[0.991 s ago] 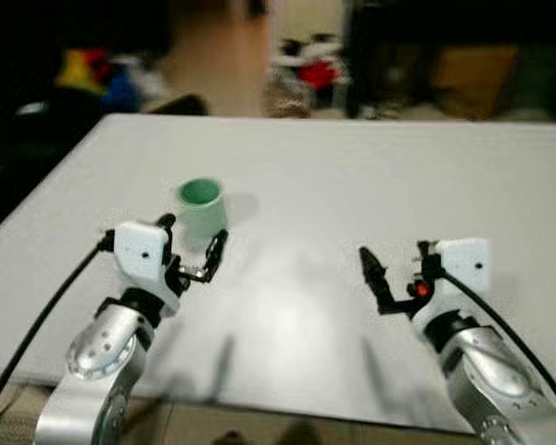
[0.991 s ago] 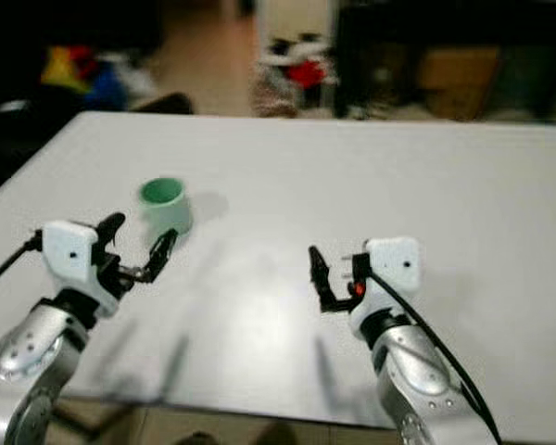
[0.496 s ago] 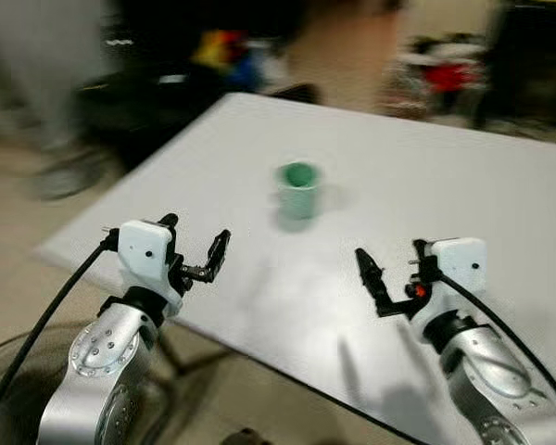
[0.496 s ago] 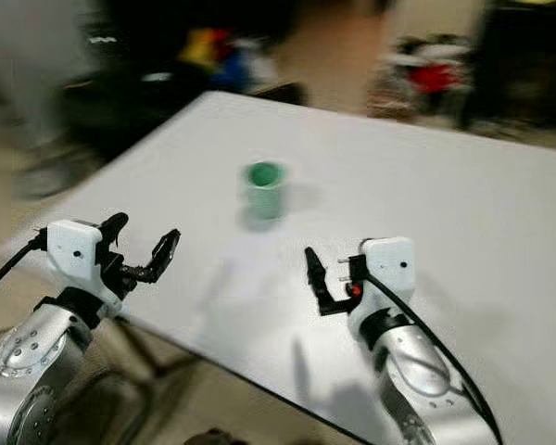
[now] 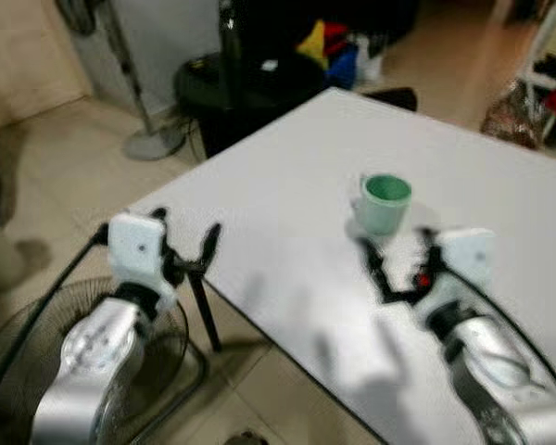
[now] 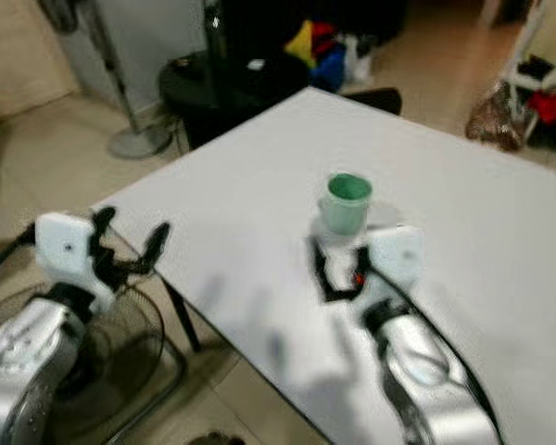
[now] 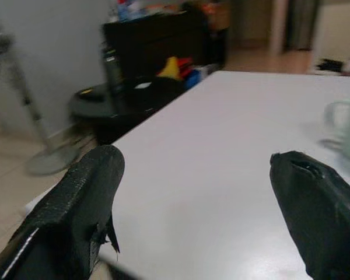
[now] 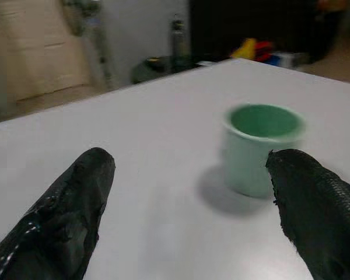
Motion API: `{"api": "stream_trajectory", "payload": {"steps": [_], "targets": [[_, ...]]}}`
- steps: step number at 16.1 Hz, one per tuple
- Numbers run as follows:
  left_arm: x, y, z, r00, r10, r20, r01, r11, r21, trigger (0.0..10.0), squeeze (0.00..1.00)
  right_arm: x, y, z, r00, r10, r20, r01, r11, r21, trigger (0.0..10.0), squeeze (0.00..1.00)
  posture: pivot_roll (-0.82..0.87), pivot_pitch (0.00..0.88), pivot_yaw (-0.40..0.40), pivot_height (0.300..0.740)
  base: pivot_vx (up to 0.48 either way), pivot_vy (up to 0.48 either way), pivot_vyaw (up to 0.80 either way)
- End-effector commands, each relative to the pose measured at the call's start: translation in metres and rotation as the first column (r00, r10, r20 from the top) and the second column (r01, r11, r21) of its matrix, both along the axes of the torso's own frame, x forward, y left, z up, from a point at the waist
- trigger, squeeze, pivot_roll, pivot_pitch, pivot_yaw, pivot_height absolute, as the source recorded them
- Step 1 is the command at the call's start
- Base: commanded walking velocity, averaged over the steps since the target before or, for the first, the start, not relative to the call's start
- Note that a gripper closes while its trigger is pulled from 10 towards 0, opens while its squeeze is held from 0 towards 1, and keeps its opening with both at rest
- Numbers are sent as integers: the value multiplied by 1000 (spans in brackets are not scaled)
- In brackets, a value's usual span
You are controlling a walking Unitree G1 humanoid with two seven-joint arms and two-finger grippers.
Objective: Setting the table
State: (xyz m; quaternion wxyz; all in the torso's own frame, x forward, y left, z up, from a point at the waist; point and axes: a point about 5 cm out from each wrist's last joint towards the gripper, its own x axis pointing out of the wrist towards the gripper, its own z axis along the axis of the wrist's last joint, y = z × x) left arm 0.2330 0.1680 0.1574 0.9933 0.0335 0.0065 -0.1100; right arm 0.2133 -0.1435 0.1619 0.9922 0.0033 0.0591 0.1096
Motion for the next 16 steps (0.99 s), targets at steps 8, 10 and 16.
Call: {"api": "stream_trajectory", "payload": {"steps": [8,10,16], "targets": [[4,-5,4,999,-33,10,33,999,2,10000,302,1,0,2,999,-22,24,22,1000,7,10000,1000,72,0,88,740,0,0,800],[6,-3,4,1000,-12,5,12,1000,6,10000,0,2,-1,2,999,-29,29,29,1000,8,10000,1000,71,0,88,740,0,0,800],[7,-3,7,1000,0,19,-1,1000,31,10000,0,3,-1,3,999,-31,31,30,999,33,10000,1000,81,0,82,740,0,0,800]]}}
